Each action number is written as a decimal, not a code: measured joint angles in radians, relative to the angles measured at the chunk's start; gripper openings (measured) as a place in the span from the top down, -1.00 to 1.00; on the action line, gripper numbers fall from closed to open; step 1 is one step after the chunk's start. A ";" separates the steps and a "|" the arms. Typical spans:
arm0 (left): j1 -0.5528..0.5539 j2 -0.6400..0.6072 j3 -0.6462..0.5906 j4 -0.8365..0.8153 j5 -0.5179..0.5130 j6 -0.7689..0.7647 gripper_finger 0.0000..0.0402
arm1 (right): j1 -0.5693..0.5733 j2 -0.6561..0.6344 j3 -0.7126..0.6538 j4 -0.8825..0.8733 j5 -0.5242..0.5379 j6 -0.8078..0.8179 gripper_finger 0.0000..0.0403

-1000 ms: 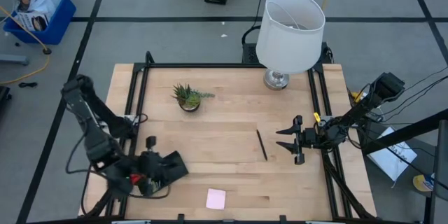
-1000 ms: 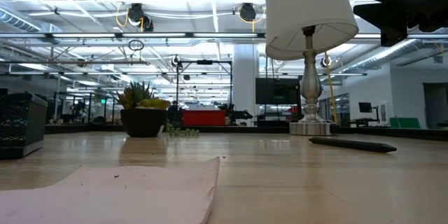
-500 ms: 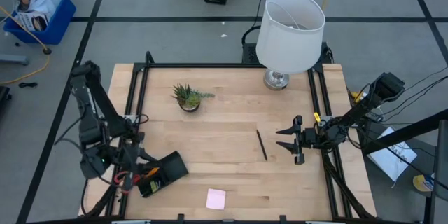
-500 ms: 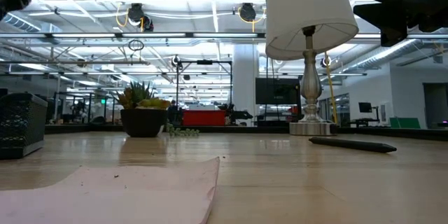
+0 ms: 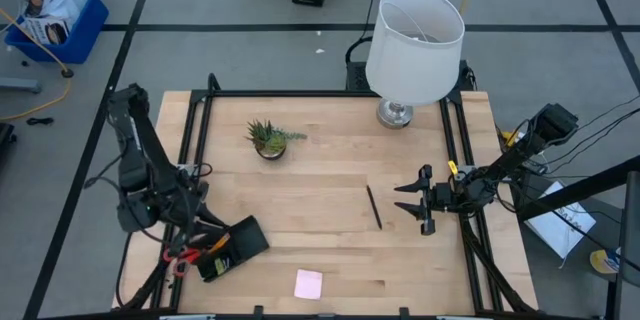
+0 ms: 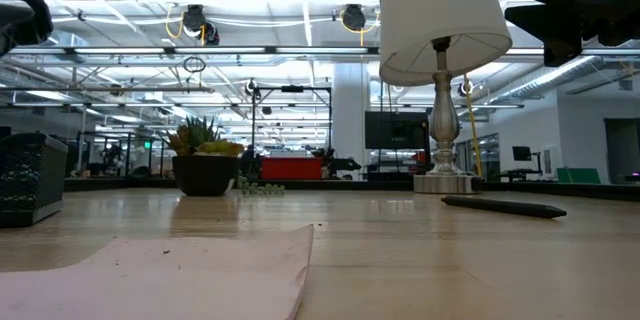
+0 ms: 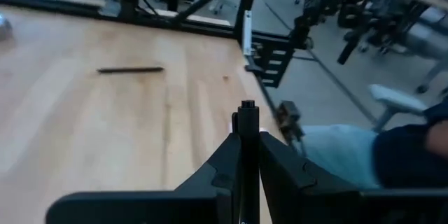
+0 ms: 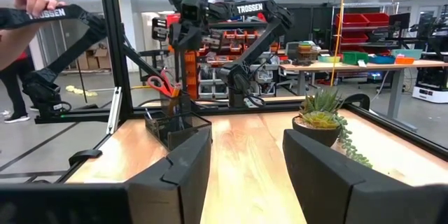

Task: Pick and place office supplies into organizer
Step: Put the left pen into the top left section of the desk organizer

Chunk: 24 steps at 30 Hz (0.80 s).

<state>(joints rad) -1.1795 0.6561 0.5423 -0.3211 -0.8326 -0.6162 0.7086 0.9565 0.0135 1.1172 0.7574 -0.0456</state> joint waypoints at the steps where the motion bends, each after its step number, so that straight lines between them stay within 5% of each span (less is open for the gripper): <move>1: 0.003 -0.004 -0.009 0.014 0.014 -0.017 0.77 | 0.000 0.000 0.000 0.000 0.000 0.000 0.15; 14: 0.009 -0.004 -0.114 0.031 0.045 -0.035 0.77 | 0.000 0.000 0.000 -0.001 0.000 0.000 0.15; 24: 0.009 -0.004 -0.115 0.097 0.177 -0.006 0.77 | 0.000 0.000 0.000 0.000 0.000 0.000 0.14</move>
<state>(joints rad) -1.1702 0.6521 0.4274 -0.2243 -0.6552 -0.6224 0.7086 0.9565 0.0135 1.1168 0.7574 -0.0456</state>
